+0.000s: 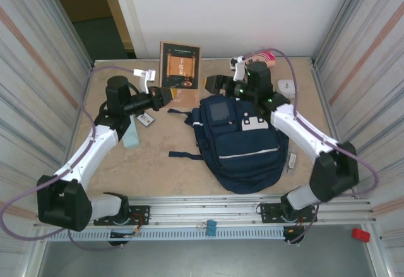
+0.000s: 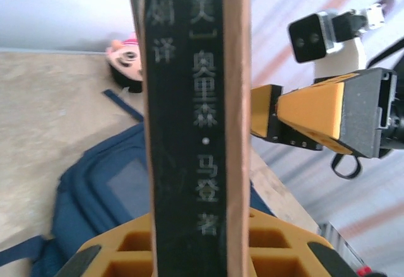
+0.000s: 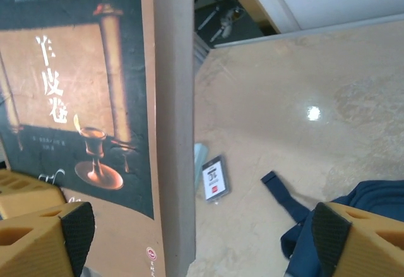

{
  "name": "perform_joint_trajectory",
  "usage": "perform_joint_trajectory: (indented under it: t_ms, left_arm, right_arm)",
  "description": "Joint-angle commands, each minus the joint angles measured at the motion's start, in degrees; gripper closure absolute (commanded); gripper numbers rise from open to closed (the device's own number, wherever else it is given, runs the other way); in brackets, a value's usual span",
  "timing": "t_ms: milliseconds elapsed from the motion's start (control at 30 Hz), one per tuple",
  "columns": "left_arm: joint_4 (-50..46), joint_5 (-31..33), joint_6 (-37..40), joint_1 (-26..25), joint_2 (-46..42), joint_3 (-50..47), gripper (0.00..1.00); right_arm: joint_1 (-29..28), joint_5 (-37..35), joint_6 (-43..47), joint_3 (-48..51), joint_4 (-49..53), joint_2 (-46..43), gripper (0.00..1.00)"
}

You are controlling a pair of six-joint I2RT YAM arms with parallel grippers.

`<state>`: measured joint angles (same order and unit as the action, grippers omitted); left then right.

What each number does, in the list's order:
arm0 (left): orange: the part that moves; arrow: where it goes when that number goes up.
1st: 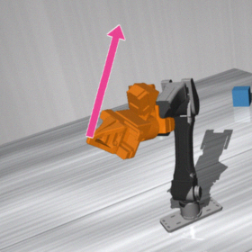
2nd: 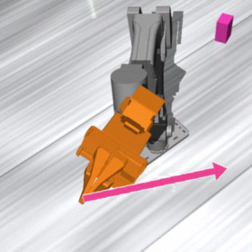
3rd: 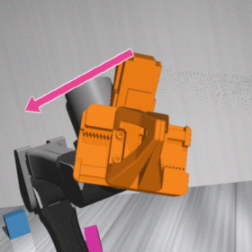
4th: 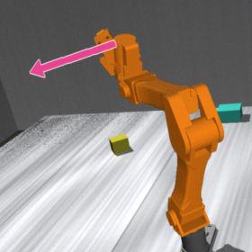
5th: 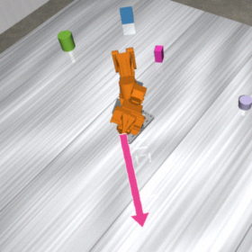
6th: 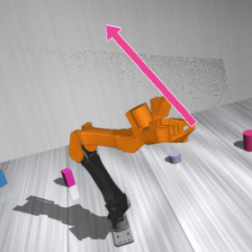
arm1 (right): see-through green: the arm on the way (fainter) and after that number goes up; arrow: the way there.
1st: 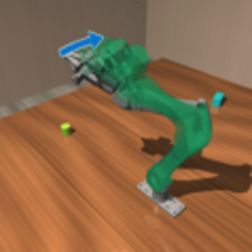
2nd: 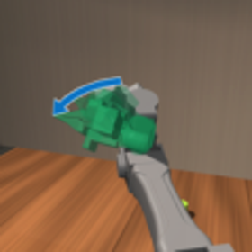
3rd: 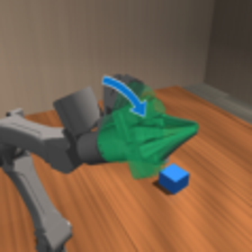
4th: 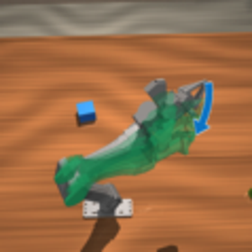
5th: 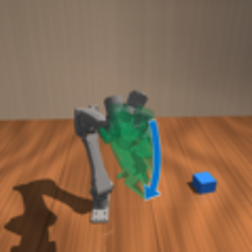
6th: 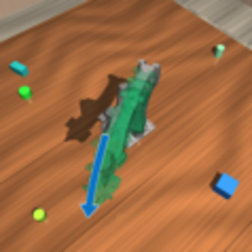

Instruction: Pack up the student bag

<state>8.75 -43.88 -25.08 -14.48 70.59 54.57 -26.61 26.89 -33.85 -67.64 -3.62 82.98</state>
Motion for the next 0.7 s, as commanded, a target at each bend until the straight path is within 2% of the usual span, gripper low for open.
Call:
perform_joint_trajectory:
  t_ms: [0,33,233,533,667]
  left_arm:
    - [11.00,-6.76,1.45,-2.39,-3.82,-0.60,1.00]
    - [13.13,-7.46,0.21,-3.39,-3.99,-1.02,1.00]
    - [18.10,-6.58,-3.78,-7.68,-3.80,-0.76,1.00]
    - [25.53,-10.55,-11.16,-12.41,-1.26,3.22,1.00]
    - [28.91,-10.26,-12.64,-14.05,0.20,3.56,1.00]
  right_arm:
    - [0.48,4.33,3.11,4.98,-2.77,-7.16,0.06]
    - [0.65,5.34,2.98,6.39,-2.86,-9.15,0.01]
    - [2.35,7.69,-0.82,12.25,-6.99,-17.94,0.01]
    - [3.94,22.02,-6.14,10.14,-11.34,-16.46,0.01]
    - [3.84,26.45,-6.88,9.66,-12.90,-15.92,0.01]
